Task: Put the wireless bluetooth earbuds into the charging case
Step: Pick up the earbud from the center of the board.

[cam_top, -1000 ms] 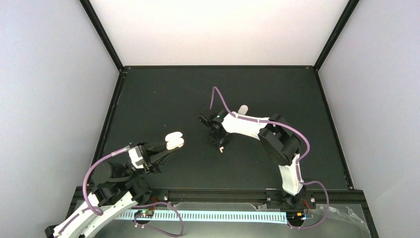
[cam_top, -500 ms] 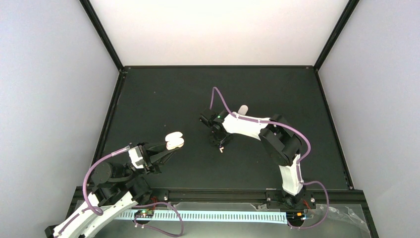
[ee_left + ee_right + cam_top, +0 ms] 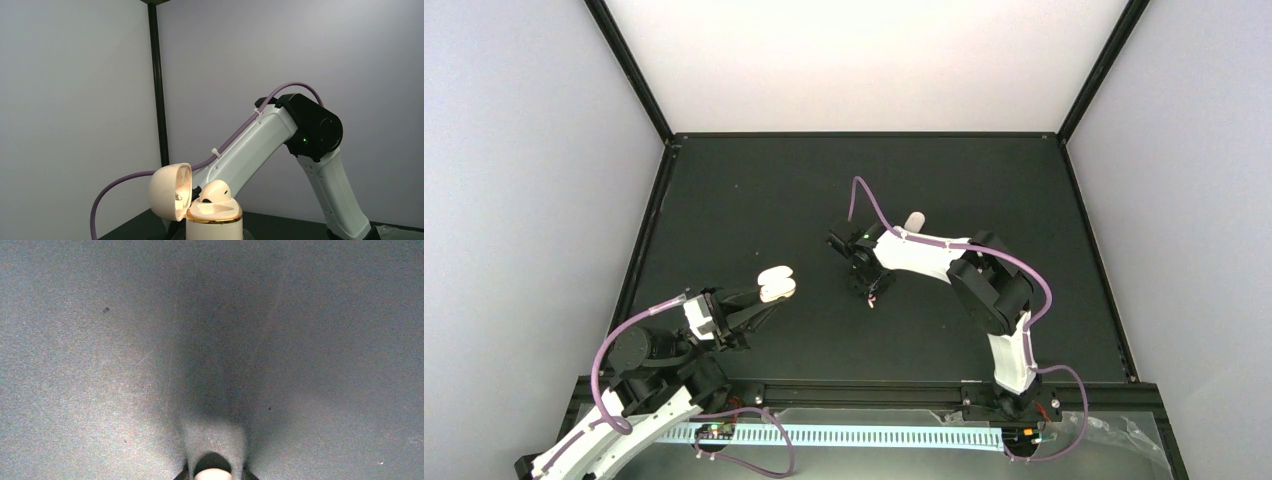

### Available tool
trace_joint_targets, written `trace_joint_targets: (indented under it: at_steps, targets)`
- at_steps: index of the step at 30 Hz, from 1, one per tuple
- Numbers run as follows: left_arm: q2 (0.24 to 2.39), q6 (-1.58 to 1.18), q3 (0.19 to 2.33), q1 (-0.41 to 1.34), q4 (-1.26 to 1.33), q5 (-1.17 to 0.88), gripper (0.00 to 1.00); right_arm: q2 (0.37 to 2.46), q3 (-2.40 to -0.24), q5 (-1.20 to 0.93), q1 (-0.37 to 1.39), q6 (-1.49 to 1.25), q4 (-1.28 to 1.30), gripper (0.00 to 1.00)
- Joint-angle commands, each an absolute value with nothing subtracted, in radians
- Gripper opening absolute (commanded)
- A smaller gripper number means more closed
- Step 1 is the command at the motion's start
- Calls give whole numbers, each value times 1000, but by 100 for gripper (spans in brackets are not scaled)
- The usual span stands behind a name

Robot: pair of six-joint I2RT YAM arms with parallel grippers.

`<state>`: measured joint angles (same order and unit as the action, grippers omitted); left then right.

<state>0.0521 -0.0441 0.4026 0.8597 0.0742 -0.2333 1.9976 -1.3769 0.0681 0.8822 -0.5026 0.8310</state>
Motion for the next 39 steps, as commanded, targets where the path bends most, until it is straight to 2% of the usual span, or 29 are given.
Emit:
trace_joint_targets:
  at_steps: [1,24,39]
  targets:
    - [51,-48,413,864,71,-252,2,2017,-1363,54,888,-504,859,26]
    - [55,-49,413,865,73,-249,2,1995,-1324,37,894,-530,811,11]
    - [62,-51,411,865,74,-247,1,1898,-1297,73,896,-588,750,10]
